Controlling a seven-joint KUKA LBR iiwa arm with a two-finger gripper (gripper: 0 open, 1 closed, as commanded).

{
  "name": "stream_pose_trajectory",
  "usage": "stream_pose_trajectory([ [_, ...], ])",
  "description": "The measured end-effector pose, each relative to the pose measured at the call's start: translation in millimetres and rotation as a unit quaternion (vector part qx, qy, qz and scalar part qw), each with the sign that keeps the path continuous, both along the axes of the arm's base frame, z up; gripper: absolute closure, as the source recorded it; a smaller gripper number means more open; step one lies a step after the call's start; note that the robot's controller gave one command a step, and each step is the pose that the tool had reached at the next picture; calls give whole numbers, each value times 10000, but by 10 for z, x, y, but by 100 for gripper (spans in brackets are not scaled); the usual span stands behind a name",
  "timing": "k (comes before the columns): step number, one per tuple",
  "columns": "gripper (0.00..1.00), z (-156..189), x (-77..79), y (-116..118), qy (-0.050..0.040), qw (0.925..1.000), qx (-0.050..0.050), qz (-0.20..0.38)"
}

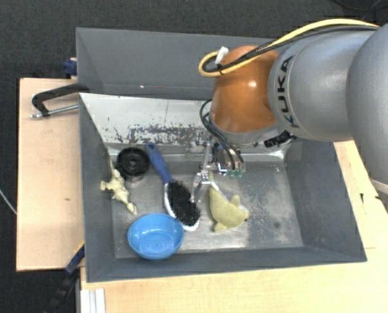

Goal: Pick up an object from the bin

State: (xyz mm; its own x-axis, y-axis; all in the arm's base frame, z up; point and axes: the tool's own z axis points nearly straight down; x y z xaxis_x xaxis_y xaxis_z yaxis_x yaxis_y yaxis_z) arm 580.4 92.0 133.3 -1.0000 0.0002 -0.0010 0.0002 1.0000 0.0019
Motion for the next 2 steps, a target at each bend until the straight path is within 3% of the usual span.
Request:
stream_pose_trajectory([
  [1,0,-364,-98,210,-72,9973,-5,730],
  [2,0,-424,35,468,-90,9822,-36,1873],
])
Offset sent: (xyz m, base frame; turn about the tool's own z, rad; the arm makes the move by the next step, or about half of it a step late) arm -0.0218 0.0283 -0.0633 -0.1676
